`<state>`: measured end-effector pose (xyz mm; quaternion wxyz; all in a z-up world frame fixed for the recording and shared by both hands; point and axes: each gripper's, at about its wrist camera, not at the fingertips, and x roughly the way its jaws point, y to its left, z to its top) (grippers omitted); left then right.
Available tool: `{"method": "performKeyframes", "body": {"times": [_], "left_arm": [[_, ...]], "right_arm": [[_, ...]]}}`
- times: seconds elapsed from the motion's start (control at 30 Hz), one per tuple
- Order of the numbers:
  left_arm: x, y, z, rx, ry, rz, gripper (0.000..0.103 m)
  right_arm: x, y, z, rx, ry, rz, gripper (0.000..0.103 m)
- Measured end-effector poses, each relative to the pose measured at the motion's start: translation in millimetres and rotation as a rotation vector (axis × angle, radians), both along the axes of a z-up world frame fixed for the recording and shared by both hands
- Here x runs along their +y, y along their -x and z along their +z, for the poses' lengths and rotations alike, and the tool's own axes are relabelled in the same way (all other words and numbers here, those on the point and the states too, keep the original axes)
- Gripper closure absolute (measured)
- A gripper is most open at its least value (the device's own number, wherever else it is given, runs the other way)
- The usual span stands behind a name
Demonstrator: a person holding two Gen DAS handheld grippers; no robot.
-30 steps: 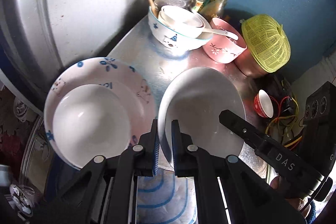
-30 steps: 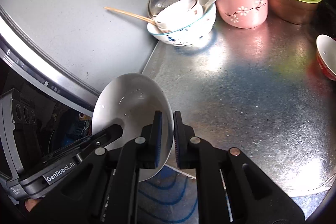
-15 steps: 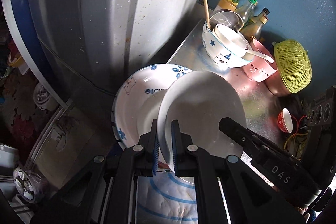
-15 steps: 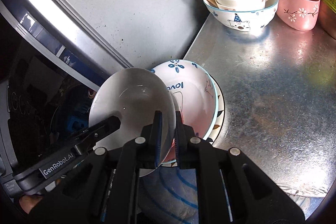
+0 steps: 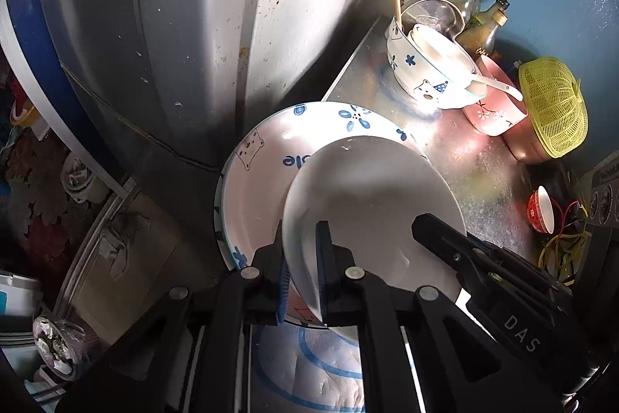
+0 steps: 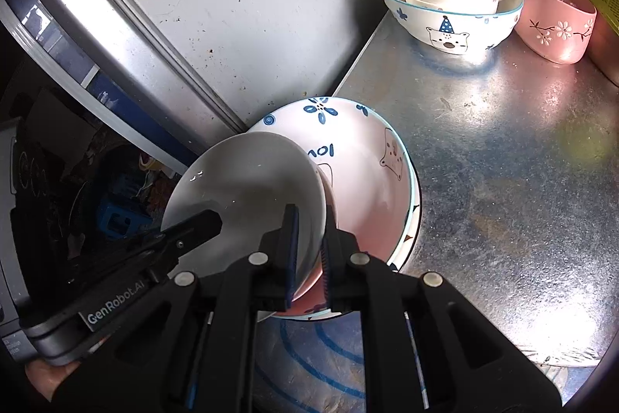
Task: Organize plates and bowls
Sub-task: 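Open both grippers to release the bowl on the stack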
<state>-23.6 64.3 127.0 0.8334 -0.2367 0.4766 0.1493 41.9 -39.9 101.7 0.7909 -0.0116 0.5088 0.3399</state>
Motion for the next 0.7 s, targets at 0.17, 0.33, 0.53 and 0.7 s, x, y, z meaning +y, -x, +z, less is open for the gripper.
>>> {"method": "performKeyframes", "body": {"times": [0.17, 0.33, 0.53, 0.7], "left_arm": [[1.8, -3.4, -2.2, -0.001, 0.004, -0.014, 0.09], [3.4, -5.1, -1.9, 0.0, 0.008, -0.02, 0.088], [2.1, -2.7, 2.6, -0.016, 0.004, -0.021, 0.062], [6.6, -0.6, 5.4, -0.034, 0.017, -0.012, 0.055]], "right_arm": [[2.3, -0.1, -0.5, -0.023, 0.022, 0.0, 0.092], [3.4, -2.6, -1.1, -0.016, 0.021, -0.006, 0.089], [3.6, -2.4, 0.0, -0.013, 0.021, -0.011, 0.088], [3.1, -1.9, 2.3, -0.018, 0.015, -0.02, 0.088]]}}
